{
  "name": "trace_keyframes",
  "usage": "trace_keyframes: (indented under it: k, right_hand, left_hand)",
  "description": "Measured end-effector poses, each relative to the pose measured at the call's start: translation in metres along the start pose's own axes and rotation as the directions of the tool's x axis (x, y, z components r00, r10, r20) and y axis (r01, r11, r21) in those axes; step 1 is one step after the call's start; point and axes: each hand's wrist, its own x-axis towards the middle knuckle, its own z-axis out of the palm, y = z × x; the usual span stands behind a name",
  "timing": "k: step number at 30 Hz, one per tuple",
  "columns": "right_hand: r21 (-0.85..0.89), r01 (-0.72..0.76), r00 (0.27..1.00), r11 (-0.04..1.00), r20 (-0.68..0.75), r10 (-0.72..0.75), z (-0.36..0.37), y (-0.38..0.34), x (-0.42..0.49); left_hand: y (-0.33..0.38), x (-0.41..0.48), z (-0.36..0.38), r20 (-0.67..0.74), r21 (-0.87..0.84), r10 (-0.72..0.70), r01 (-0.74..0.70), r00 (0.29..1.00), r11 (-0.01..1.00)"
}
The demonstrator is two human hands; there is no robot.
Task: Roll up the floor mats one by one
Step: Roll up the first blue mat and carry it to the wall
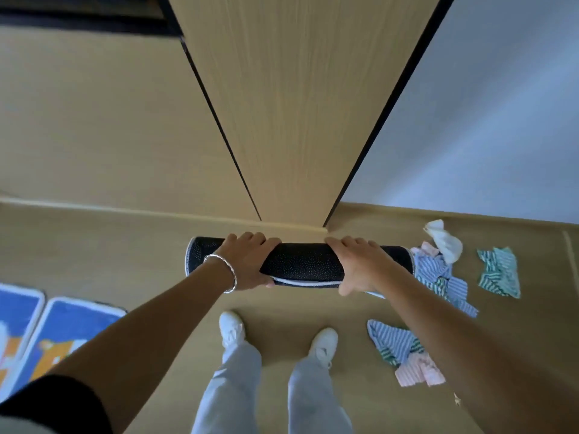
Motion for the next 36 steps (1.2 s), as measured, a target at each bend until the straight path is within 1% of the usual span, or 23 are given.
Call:
trace_keyframes:
  k: [3, 9, 11, 13, 16, 21, 25, 28, 33, 36]
  right_hand:
    - [0.028, 0.054, 0.998, 0.998, 0.026, -0.055, 0.042, 0.011, 0.027]
    - [0.076, 0.093, 0.995, 0.993, -0.051, -0.09, 0.131, 0.017, 0.097]
    - [0.082, 0.096, 0.994, 0.992, -0.069, -0.09, 0.154, 0.021, 0.122]
    - [0.086, 0.094, 0.994, 0.992, -0.068, -0.088, 0.177, 0.025, 0.148]
    - [0.085, 0.084, 0.995, 0.993, -0.062, -0.078, 0.215, 0.03, 0.187]
    - [0.132, 0.048, 0.994, 0.99, -0.101, -0.035, 0.286, 0.029, 0.251]
    - [0.179, 0.015, 0.992, 0.984, -0.129, 0.008, 0.344, 0.027, 0.302]
    - [0.191, 0.009, 0.987, 0.982, -0.161, 0.023, 0.383, 0.028, 0.344]
    - [0.148, 0.024, 0.969, 0.989, -0.245, 0.013, 0.435, 0.043, 0.41]
    - [0.097, 0.002, 0.952, 0.995, -0.306, 0.028, 0.455, 0.051, 0.447]
  left_hand:
    - [0.0, 0.019, 0.043, 0.024, -0.002, -0.033, 0.034, 0.999, 0.999]
    - [-0.027, 0.072, 0.127, 0.031, 0.04, -0.025, 0.024, 0.999, 0.999]
    - [-0.035, 0.092, 0.155, 0.027, 0.037, -0.038, 0.037, 0.999, 0.999]
    - [-0.043, 0.112, 0.183, 0.035, 0.057, -0.044, 0.042, 0.998, 0.997]
    - [-0.054, 0.144, 0.228, 0.048, 0.041, -0.059, 0.057, 0.997, 0.998]
    - [-0.079, 0.199, 0.3, 0.101, 0.108, -0.065, 0.054, 0.993, 0.993]
    - [-0.103, 0.243, 0.355, 0.082, 0.17, -0.049, 0.035, 0.995, 0.985]
    - [-0.121, 0.275, 0.401, 0.071, 0.187, -0.044, 0.03, 0.996, 0.982]
    - [-0.144, 0.325, 0.462, 0.008, 0.225, -0.05, 0.047, 0.999, 0.973]
    - [-0.155, 0.352, 0.485, -0.028, 0.262, -0.071, 0.076, 0.997, 0.962]
